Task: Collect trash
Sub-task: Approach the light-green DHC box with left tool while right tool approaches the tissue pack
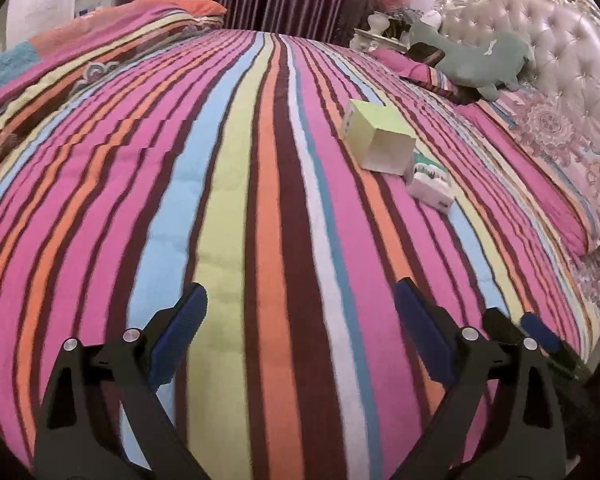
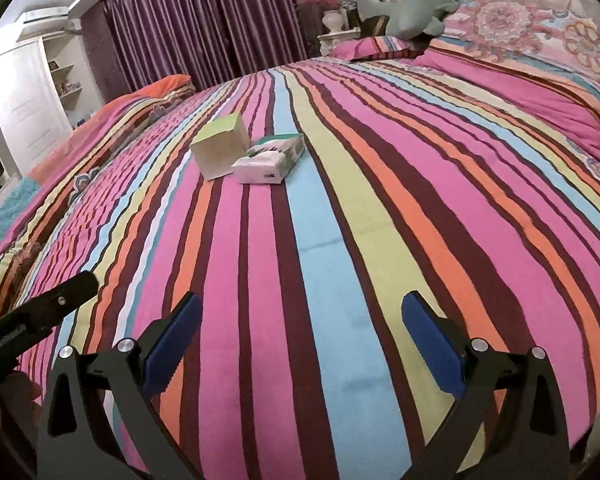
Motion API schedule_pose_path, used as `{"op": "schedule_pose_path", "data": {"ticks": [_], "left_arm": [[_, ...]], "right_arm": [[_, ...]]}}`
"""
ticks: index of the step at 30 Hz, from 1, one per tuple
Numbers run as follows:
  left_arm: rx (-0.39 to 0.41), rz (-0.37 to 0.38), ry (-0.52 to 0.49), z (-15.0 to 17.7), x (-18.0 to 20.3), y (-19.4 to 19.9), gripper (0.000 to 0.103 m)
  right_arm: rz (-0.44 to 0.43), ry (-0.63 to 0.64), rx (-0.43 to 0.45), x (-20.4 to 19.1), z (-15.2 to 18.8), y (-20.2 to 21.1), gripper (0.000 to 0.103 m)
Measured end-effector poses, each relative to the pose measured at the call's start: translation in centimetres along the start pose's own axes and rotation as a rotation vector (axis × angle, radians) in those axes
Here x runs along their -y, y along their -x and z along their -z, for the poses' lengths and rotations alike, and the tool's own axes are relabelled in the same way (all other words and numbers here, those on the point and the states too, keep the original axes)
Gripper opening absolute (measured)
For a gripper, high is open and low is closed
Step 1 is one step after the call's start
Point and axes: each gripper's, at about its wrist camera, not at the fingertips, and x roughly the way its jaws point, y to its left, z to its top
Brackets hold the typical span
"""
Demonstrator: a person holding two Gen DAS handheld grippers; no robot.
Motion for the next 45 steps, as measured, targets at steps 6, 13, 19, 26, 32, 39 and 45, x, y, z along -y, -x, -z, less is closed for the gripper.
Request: {"op": "schedule_pose_path", "data": {"ticks": [6,13,19,26,32,39,45], "left_arm": [[-0.014,0.037,0.015,-2.2,0.5,-2.1,0.092],[-0.026,0.061,0.02,-5.7,0.6,-4.0,0.092],[-0.049,0.067,0.041,-8.7,-0.4,-5.6,0.092],[-0.074,0.113,0.026,-11.0,0.3,-7.2,0.092],[-0.099,0.151,0.031,-12.3,2.0,-8.8,0.092],[-0.137,0.135,0.01,-14.0,5.0,-11.0,0.092],[-0.196,0.097,-0.018,-14.8,7.5,-14.0,0.092]], "right_arm": [[-0.042,0.022,-0.042,-0.6,-2.0,-2.4,0.095],[-0.052,0.039,-0.052,-1.5,-5.0,-4.4,0.096],[-0.021,0.054,-0.094,-3.0,-7.5,-6.7,0.096],[0.029,0.063,-0.133,-4.6,-10.0,-10.6,0.096],[0.066,0.059,-0.132,-3.4,-11.1,-11.6,0.096],[0.1,0.066,-0.119,-1.3,-11.6,-12.4,0.096],[0.087,0.073,-0.121,-0.1,-12.2,-13.2,0.096]]}}
